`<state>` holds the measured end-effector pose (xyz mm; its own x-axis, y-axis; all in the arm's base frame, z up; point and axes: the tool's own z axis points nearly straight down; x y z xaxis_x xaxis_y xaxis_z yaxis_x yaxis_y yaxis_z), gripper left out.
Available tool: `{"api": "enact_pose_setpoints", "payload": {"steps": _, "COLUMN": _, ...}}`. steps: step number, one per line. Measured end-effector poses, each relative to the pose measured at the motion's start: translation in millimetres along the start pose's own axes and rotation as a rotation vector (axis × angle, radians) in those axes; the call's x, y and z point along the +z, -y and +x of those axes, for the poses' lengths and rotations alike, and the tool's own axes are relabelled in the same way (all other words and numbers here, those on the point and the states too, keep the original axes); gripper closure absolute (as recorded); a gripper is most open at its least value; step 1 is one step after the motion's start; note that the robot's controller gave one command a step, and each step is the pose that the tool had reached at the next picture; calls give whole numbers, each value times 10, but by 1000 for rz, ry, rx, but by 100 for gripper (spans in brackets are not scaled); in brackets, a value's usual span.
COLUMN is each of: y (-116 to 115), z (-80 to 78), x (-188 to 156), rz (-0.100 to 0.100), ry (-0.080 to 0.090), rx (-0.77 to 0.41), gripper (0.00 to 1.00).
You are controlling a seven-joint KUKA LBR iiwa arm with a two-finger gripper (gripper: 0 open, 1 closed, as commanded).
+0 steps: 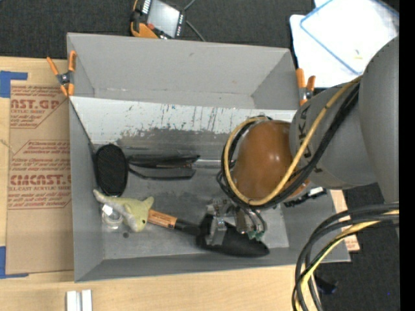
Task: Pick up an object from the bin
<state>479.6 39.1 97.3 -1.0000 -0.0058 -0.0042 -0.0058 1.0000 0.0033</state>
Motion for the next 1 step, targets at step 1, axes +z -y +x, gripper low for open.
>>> {"api": "enact_pose_setpoints", "payload": {"steps": 1, "y": -1, "z": -2, "x": -90, "rz": 0, "ry": 1, "rx": 0, "gripper": 100}}
